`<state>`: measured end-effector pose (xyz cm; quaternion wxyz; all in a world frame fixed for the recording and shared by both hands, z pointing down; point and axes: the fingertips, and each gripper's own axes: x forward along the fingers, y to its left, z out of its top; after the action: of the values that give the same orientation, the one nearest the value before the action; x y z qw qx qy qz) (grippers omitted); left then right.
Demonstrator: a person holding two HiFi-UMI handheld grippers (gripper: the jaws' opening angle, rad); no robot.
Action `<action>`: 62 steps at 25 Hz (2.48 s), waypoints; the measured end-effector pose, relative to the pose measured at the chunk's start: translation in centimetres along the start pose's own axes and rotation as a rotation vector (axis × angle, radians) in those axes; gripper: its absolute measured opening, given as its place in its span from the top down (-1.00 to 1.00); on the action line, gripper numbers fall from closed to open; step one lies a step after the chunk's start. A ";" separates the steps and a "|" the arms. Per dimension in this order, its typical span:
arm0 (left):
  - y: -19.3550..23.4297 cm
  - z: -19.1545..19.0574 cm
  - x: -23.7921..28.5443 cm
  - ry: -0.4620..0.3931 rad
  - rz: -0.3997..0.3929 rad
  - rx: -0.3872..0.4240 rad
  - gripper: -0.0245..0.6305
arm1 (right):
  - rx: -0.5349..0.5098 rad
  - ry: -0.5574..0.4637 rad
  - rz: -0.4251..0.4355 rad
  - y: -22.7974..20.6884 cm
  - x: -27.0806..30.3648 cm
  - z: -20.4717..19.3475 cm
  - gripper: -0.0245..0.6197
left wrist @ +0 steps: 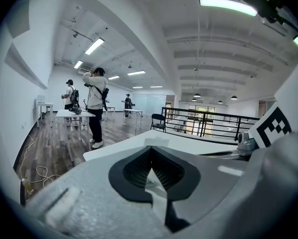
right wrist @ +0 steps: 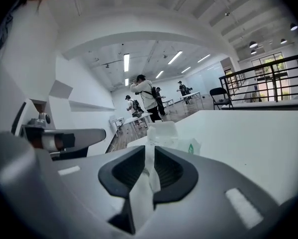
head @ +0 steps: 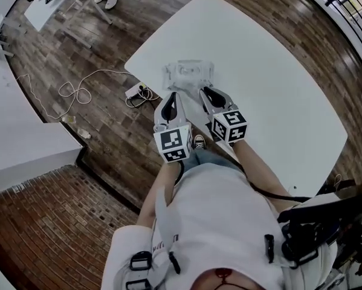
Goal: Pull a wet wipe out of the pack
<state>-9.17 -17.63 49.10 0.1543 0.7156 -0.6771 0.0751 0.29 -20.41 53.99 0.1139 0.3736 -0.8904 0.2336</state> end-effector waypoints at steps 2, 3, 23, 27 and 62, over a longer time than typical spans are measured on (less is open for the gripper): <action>0.7 0.0 0.5 0.011 -0.011 -0.001 0.92 | 0.002 0.040 0.019 0.4 0.9 -0.5 0.60; 0.9 0.1 0.8 0.012 -0.019 0.002 0.92 | 0.007 0.063 0.016 0.4 1.4 -0.8 0.56; 2.7 0.8 0.8 -0.016 -0.045 0.023 0.92 | 0.015 0.154 -0.142 -0.7 2.7 -2.4 0.90; 2.3 1.2 0.8 -0.033 -0.060 0.032 0.92 | 0.004 0.072 -0.139 -0.1 2.0 0.8 0.90; 0.4 1.6 0.8 -0.039 -0.117 0.053 0.92 | -0.049 -0.275 -0.163 0.3 -2.8 15.0 0.90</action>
<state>-9.63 -18.91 47.87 0.1262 0.7590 -0.6349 0.0697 1.60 -26.09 39.85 0.0186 0.4704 -0.8697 0.1485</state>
